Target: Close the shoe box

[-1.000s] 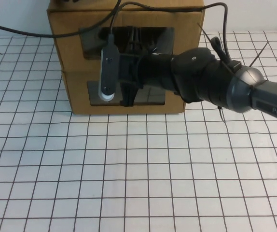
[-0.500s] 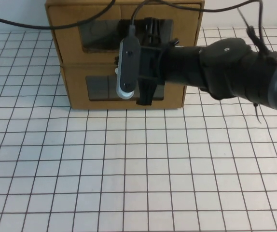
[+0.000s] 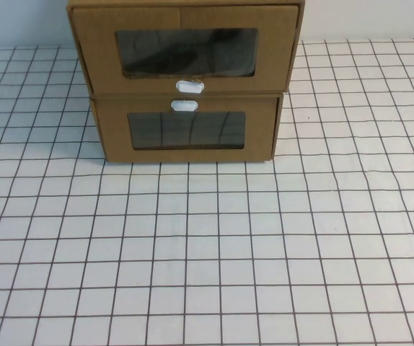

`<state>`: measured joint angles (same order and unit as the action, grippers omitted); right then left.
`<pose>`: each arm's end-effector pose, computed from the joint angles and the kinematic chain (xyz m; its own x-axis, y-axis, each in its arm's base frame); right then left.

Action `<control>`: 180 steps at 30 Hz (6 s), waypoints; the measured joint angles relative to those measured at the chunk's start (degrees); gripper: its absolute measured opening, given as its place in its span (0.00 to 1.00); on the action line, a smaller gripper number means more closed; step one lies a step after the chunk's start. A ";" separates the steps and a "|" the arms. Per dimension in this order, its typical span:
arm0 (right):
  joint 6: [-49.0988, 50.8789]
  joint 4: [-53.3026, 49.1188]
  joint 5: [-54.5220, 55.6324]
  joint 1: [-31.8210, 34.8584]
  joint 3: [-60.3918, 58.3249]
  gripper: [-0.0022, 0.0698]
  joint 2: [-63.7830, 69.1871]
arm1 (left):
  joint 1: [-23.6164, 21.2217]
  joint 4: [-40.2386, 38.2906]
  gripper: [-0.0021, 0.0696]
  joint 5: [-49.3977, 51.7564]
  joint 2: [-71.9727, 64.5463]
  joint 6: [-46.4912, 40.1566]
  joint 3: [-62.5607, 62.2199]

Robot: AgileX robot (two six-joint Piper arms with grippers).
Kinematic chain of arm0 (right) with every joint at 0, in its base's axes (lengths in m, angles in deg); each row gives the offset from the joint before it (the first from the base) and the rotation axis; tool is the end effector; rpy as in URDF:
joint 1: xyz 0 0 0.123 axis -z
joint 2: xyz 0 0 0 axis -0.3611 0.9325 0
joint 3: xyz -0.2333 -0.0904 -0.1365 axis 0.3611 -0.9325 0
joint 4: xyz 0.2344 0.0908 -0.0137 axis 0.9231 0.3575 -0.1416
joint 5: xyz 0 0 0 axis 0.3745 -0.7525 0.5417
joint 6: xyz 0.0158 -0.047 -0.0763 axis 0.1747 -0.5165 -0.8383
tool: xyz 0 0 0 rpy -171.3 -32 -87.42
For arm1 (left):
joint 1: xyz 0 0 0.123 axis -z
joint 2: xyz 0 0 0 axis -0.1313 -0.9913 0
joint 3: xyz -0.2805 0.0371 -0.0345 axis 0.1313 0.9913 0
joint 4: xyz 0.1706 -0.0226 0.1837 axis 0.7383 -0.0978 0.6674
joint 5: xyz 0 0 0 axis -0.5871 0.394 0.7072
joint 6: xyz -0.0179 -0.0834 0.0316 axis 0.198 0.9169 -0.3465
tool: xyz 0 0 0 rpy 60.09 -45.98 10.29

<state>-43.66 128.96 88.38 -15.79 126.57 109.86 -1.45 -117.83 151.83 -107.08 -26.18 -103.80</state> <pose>0.2363 0.1703 0.4768 0.2749 -0.1734 -0.9457 -0.4865 0.8233 -0.2924 0.2836 -0.0930 0.5478 -0.2145 0.2404 -0.9467 0.7877 0.6157 -0.0222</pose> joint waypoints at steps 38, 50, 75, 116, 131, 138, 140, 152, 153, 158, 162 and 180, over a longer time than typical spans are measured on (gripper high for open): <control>-6.77 4.83 -3.85 0.21 -41.90 0.01 -43.50 | 0.00 18.02 0.03 -41.91 82.53 14.00 104.28; -10.61 2.55 -15.01 0.21 -42.36 0.01 -37.20 | 0.00 17.68 0.03 -45.05 83.48 17.41 109.55; 115.95 -125.28 -36.95 0.21 -34.77 0.01 -30.69 | 0.00 17.59 0.03 -47.68 83.38 17.66 109.55; 140.58 -133.62 -20.88 0.21 -65.35 0.01 -68.74 | 0.00 34.88 0.03 -49.63 87.53 21.02 115.44; 140.58 -133.62 -20.75 0.21 -65.35 0.01 -68.74 | 0.00 51.65 0.03 -48.70 92.86 47.47 127.33; 140.58 -133.62 -20.75 0.21 -65.35 0.01 -68.74 | 0.00 51.68 0.03 -48.70 92.86 47.60 127.33; 140.58 -133.62 -20.75 0.21 -65.35 0.01 -68.74 | 0.00 51.68 0.03 -48.70 92.86 47.60 127.33; 140.58 -133.41 -20.75 5.47 -65.48 0.01 -69.80 | 0.00 51.88 0.03 -48.70 92.86 47.60 127.33; 140.58 -132.87 -20.65 8.03 -65.51 0.01 -70.26 | 0.00 51.88 0.03 -48.70 92.86 47.60 127.33; 140.69 -123.05 -19.45 21.06 -65.73 0.01 -71.48 | 0.00 51.88 0.03 -48.70 92.86 47.60 127.33; 140.69 -114.80 -20.98 26.89 -65.73 0.01 -71.48 | 0.00 51.88 0.03 -48.70 92.88 47.60 127.33; 115.35 -92.37 -23.98 30.06 -78.38 0.01 -74.04 | 0.00 51.88 0.03 -48.70 92.98 47.60 127.33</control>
<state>71.69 36.59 64.40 14.27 48.20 35.81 -1.45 -65.95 103.13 -14.10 21.42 23.53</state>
